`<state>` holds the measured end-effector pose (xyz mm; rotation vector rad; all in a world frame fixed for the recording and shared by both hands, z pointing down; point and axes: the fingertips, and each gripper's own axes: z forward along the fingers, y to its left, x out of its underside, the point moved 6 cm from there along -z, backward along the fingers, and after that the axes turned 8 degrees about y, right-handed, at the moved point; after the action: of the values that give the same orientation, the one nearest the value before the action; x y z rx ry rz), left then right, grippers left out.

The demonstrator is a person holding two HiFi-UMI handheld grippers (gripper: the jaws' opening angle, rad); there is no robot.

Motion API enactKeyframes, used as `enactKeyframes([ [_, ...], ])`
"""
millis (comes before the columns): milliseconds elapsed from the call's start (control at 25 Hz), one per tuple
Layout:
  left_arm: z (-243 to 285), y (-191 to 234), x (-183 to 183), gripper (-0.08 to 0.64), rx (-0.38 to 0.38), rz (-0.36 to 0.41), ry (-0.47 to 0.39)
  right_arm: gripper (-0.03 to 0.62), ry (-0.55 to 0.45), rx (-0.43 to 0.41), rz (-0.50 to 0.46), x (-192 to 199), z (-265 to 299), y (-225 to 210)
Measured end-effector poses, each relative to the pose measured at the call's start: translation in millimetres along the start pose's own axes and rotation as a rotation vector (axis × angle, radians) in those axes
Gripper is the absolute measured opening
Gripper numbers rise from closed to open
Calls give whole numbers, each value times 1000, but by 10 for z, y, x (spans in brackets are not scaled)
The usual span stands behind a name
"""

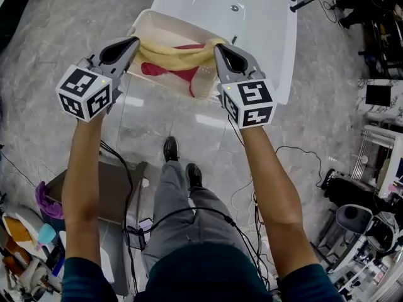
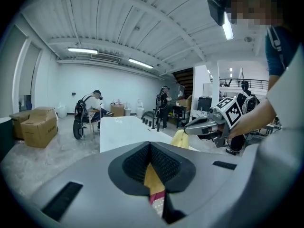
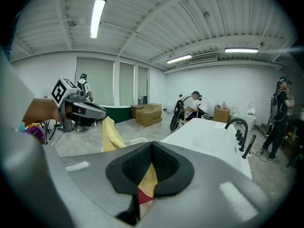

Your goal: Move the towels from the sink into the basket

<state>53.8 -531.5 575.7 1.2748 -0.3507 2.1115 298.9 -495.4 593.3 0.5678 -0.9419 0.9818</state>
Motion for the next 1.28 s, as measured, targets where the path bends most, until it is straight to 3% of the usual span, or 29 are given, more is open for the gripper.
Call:
enactKeyframes([
  [520,314,110,585,6,32,-41,78,11,88,-15,0,503,370,75],
  [1280,703,126,1123,8,69,-68,180,11,203,-26,-16,1037,721,89],
])
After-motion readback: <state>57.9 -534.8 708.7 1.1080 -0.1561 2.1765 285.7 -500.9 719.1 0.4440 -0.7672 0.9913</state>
